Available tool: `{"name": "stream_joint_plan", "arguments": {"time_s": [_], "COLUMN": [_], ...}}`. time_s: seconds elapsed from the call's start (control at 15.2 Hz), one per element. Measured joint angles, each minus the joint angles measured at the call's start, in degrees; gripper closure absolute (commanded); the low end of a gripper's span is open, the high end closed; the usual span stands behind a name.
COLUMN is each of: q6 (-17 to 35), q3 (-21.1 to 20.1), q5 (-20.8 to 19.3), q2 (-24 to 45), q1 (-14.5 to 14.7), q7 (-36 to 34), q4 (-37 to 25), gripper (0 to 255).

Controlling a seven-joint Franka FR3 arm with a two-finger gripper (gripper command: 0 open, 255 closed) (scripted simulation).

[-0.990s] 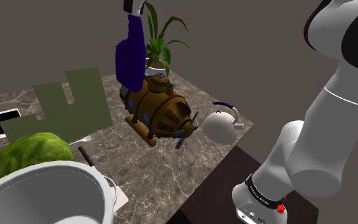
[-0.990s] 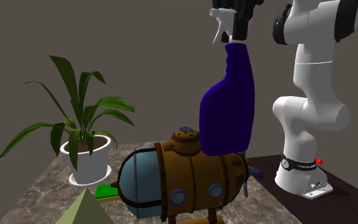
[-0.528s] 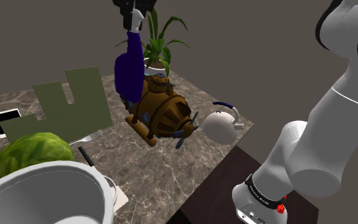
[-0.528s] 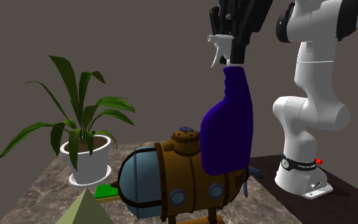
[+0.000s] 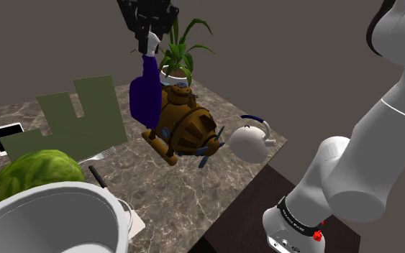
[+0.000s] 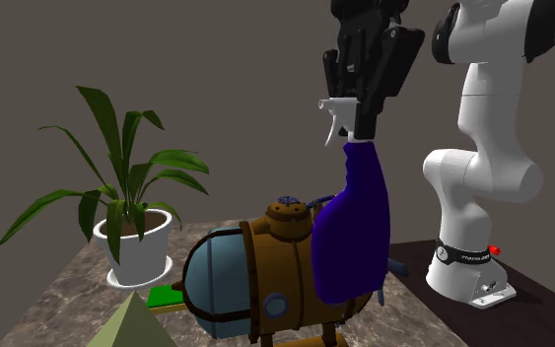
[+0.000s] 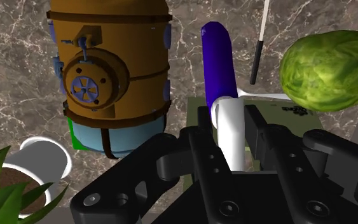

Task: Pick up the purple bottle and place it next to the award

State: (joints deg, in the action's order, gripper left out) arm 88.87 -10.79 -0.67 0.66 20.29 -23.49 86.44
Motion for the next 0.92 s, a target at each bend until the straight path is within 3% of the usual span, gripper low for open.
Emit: {"name": "stream_joint_plan", "arguments": {"time_s": [0.92], "q6": [11.6], "q3": [0.2], "q5": [0.5], "q2": [-2.8], "q1": [-0.2], "q7": [0.3], "q4": [14.3], "gripper": [255]}}
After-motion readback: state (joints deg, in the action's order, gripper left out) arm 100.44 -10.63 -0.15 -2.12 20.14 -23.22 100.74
